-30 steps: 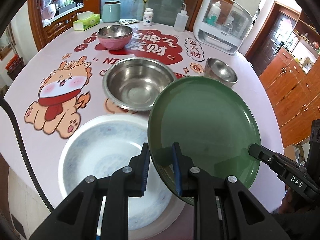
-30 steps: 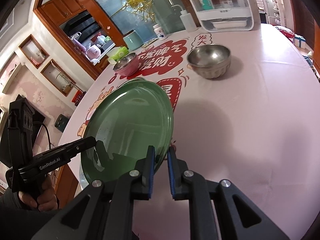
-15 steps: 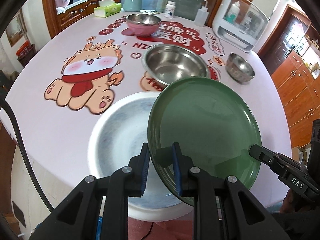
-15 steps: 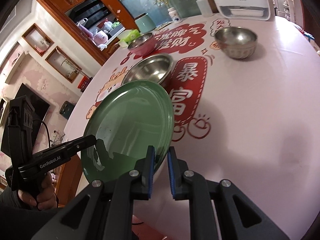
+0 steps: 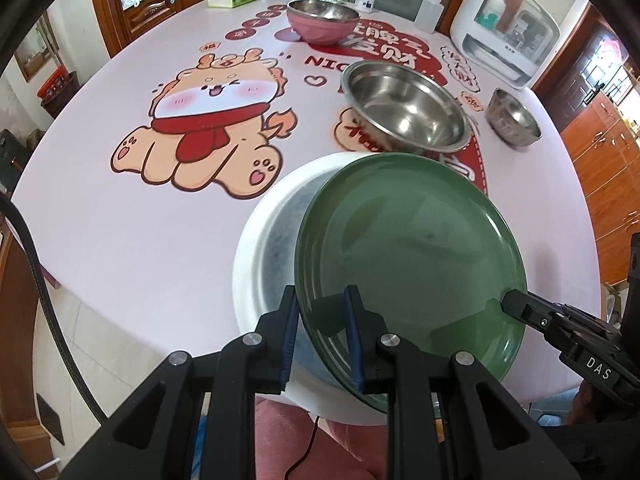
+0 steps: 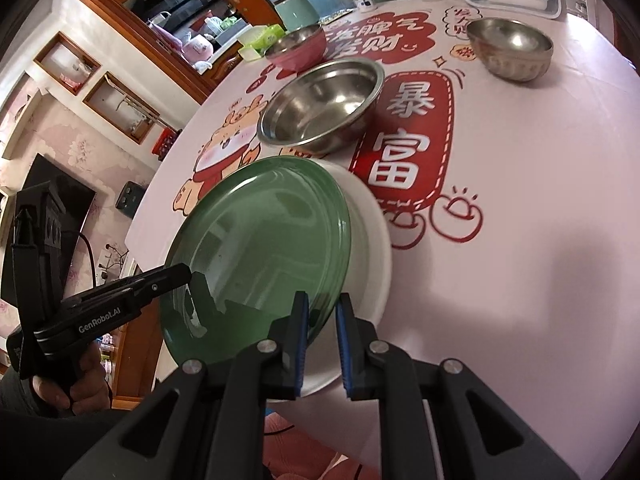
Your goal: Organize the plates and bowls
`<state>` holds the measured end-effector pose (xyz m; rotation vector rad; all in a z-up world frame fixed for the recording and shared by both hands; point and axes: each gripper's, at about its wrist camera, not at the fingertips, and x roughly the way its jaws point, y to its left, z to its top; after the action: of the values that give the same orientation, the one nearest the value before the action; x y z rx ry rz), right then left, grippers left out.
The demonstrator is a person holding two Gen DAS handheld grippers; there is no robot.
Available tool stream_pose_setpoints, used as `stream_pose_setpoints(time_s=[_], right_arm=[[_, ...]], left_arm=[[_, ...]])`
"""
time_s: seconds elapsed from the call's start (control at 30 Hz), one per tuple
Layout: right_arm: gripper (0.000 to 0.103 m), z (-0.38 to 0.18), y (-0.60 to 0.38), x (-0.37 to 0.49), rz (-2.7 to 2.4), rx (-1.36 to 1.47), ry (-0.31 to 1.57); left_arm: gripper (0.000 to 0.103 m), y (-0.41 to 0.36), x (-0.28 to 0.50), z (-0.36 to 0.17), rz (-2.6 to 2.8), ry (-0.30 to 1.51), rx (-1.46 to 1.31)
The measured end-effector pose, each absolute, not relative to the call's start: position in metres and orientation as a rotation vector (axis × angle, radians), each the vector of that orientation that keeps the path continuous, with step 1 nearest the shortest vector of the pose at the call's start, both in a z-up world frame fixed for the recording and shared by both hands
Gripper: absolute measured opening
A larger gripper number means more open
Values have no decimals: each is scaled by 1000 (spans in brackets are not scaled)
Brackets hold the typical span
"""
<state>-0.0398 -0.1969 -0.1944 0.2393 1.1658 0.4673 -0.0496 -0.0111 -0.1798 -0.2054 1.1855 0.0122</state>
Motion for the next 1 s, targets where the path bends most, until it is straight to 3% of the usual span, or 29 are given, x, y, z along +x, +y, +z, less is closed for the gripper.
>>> stream_pose_setpoints(time_s=[1.0], right_arm=[[17, -204, -174, -44, 408, 203, 1207]], left_arm=[[22, -12, -31, -187, -57, 1202, -137]])
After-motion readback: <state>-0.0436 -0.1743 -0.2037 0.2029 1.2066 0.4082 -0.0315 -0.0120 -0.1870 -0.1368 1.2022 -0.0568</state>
